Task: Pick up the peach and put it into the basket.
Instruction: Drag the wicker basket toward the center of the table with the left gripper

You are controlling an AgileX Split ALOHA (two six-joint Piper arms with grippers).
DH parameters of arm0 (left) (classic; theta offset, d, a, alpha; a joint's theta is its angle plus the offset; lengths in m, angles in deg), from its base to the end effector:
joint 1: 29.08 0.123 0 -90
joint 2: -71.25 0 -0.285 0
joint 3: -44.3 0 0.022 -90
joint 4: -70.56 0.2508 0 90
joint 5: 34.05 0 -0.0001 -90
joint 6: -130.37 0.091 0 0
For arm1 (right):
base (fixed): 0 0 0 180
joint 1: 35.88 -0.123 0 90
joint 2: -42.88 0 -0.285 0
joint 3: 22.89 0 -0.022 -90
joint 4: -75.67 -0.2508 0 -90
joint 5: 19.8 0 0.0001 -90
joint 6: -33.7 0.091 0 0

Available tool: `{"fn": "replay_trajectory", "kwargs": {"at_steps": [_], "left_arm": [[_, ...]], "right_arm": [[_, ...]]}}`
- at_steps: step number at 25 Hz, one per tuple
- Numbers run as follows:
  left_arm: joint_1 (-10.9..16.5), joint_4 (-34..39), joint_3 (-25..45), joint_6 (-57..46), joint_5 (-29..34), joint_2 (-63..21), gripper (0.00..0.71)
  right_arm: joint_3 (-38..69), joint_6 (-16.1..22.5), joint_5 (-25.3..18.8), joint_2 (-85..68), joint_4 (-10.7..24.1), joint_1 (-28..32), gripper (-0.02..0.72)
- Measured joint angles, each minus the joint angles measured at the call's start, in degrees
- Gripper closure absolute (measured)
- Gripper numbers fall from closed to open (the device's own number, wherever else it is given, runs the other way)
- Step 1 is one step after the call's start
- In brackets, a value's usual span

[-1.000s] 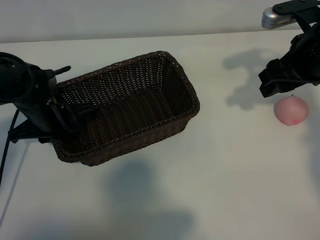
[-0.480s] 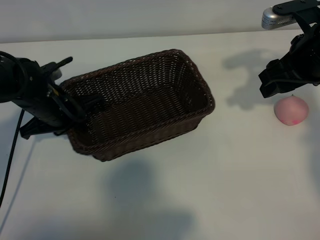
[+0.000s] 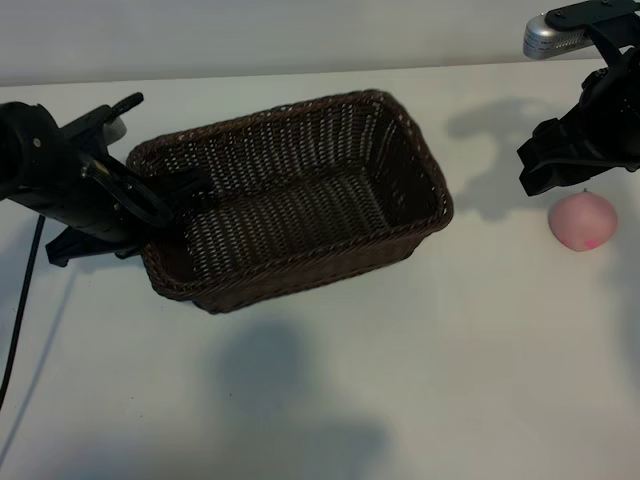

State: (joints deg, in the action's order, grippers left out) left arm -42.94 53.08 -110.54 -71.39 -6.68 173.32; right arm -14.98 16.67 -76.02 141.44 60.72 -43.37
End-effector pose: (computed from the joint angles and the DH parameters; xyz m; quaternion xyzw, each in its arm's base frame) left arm 0.3006 -0.0871 0.1868 -0.1824 0.9539 -0.1596 0.1770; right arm 0.3116 0.0607 0.2704 -0.1542 0.9696 0.1050 0.1585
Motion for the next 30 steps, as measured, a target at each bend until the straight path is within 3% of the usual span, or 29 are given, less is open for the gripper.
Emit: {"fn": "replay_trajectory", "kwargs": {"at_steps": [10, 16, 22, 30], "left_arm": [[0.00, -1.85, -1.46, 3.53, -0.74, -2.42, 0.559], [0.00, -0.66, -9.88, 7.94, 3.39, -1.40, 0.559], [0.00, -0.42, -19.13, 11.96, 10.28, 4.90, 0.559], [-0.06, -0.11, -26.94, 15.90, 12.64, 13.60, 0.559]], "right_arm": [[0.00, 0.00, -0.18, 0.00, 0.00, 0.00, 0.108], [0.00, 0.00, -0.23, 0.00, -0.05, 0.00, 0.108], [0.00, 0.00, -0.43, 0.00, -0.05, 0.00, 0.108], [0.00, 0.00, -0.43, 0.00, -0.05, 0.00, 0.108]]}}
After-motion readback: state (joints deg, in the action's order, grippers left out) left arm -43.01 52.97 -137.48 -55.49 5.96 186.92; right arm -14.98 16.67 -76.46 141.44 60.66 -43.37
